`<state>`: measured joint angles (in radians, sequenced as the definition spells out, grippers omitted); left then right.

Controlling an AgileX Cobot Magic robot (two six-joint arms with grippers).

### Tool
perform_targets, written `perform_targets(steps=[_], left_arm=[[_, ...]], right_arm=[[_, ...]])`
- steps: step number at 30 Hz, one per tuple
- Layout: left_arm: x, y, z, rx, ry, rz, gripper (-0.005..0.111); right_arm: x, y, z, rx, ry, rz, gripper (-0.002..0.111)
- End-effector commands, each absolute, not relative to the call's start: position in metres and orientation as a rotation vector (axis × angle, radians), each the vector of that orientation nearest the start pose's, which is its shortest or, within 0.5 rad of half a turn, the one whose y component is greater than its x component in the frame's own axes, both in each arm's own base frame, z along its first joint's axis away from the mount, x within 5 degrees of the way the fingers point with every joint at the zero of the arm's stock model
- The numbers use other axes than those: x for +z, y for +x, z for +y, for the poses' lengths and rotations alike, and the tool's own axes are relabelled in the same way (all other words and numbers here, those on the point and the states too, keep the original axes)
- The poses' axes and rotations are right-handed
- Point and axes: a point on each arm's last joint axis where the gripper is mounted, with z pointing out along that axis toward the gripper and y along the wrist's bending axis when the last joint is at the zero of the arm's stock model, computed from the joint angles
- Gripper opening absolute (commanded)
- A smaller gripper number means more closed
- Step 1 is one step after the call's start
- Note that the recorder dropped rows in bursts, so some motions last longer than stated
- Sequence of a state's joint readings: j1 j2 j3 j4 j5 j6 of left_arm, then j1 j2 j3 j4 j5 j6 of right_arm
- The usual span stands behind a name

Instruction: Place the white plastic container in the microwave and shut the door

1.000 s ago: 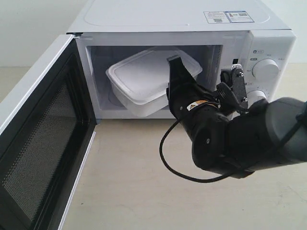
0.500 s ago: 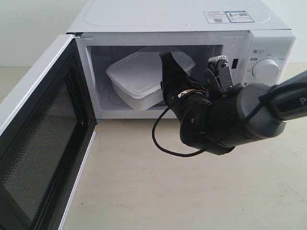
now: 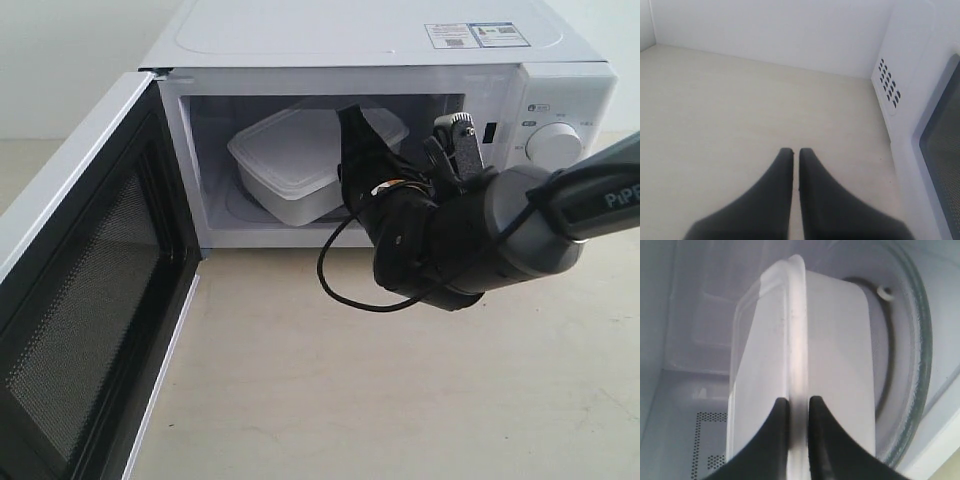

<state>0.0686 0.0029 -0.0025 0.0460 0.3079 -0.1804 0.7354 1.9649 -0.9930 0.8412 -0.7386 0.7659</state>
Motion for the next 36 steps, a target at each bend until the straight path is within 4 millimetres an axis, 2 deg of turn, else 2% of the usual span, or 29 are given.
perform_targets(steps=[1,9,11,16,19,26,29,36], left_arm=[[0.186,0.054,0.005,-0.045,-0.202,1.775,0.004],[0.186,0.054,0.005,-0.045,-0.202,1.775,0.004],[0.186,0.054,0.005,-0.045,-0.202,1.775,0.004],[0.186,0.054,0.005,-0.045,-0.202,1.775,0.004],[0.186,0.054,0.005,-0.045,-0.202,1.775,0.004],[0.186,0.054,0.005,-0.045,-0.202,1.773,0.004],[0.186,0.054,0.005,-0.045,-0.202,1.773,0.004],[0.186,0.054,0.005,-0.045,-0.202,1.773,0.004]], right_arm=[[0.168,0.327,0.229,0.991,1.005,1.658,0.0],[0.174,0.333,0.228,0.989,0.983,1.642,0.001],[0.179,0.336,0.231,0.989,0.961,1.635,0.006],[0.18,0.337,0.231,0.989,0.972,1.627,0.027],[0.18,0.337,0.231,0.989,0.972,1.631,0.032],[0.174,0.333,0.236,0.998,0.971,1.713,0.032],[0.174,0.33,0.243,1.016,0.906,1.755,0.032],[0.161,0.303,0.246,1.006,0.727,1.859,0.032]])
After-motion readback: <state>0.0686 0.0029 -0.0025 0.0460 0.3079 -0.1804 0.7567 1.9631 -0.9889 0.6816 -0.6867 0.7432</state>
